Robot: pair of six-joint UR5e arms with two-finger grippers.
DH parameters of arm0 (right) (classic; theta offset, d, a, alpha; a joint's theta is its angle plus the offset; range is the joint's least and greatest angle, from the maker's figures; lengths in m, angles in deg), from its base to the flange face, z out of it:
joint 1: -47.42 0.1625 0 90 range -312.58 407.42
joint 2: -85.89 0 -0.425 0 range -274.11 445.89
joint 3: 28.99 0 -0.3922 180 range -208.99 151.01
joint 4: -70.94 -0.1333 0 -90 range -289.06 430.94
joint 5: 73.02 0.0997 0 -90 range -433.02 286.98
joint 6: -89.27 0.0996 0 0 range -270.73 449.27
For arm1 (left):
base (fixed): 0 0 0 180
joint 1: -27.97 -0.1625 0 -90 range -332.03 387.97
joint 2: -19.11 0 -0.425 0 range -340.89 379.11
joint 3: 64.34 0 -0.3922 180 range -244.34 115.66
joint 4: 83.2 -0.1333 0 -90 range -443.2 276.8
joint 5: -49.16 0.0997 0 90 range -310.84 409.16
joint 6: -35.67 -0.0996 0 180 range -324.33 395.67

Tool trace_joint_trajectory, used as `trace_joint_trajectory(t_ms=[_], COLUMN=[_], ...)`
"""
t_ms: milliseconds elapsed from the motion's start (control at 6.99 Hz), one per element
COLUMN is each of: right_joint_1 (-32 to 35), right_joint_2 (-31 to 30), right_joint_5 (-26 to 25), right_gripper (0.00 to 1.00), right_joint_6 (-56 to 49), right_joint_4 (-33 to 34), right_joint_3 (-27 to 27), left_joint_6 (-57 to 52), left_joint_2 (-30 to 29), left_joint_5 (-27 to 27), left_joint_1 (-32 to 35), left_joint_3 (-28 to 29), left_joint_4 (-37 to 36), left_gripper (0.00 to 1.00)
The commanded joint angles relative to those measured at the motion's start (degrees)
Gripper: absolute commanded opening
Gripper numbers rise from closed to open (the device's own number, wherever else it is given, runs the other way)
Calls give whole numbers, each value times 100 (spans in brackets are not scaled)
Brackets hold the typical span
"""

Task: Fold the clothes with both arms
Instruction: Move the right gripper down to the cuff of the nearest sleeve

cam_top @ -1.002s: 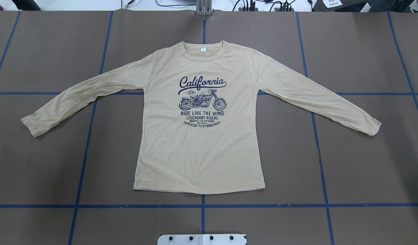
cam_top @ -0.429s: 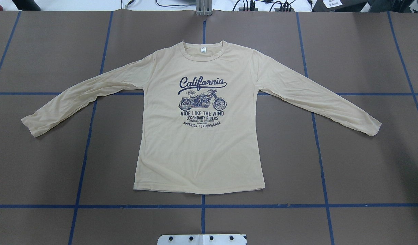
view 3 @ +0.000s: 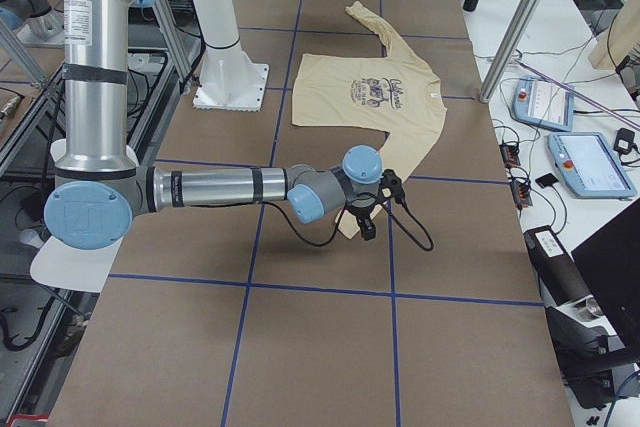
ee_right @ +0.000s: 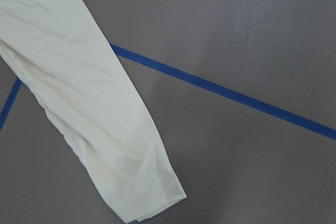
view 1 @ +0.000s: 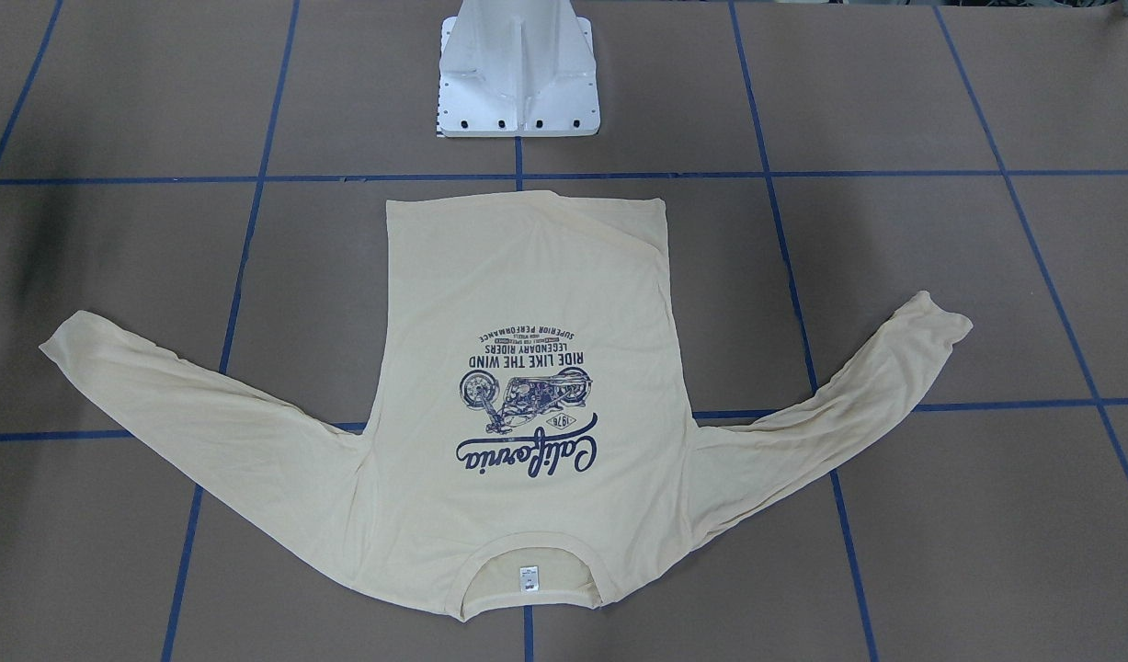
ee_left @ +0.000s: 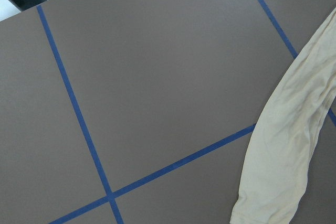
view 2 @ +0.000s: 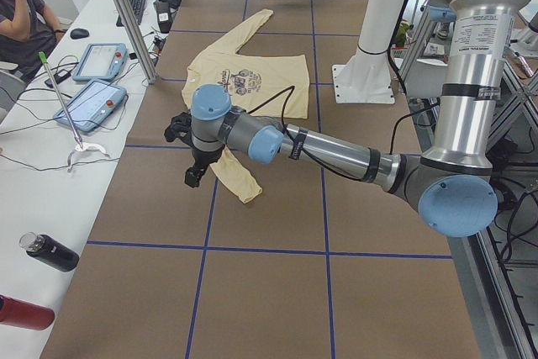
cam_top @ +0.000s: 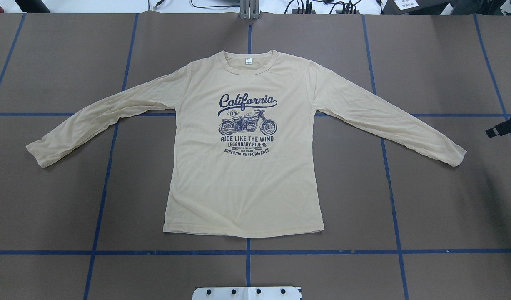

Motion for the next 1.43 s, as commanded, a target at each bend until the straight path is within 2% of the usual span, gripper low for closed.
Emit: trace_joint_trajectory(t_ms=[0, 143, 715, 1145, 1288], right_joint_1=[-869, -1099, -1128, -1198, -1241], right_joint_2=[93, 120, 120, 225, 261], right_joint_5=[-745, -800, -730, -774, -774], right_gripper=[100, 99, 98, 87, 80], right_joint_6=[1249, 1280, 1227, 1227, 1227], right_joint_4=[-656, -649, -587, -587, -578], right_joint_3=[-57, -161, -530, -750, -795], left_joint_6=[63, 62, 45, 10, 1], left_joint_2=[62, 72, 80, 98, 107], left_joint_5=[-8, 1, 1, -8, -8], left_joint_1=[-36, -36, -36, -36, -27], left_joint_3=[-15, -24, -68, -76, -77], left_joint_4=[68, 68, 77, 77, 77], left_gripper=[100, 100, 100, 100, 100])
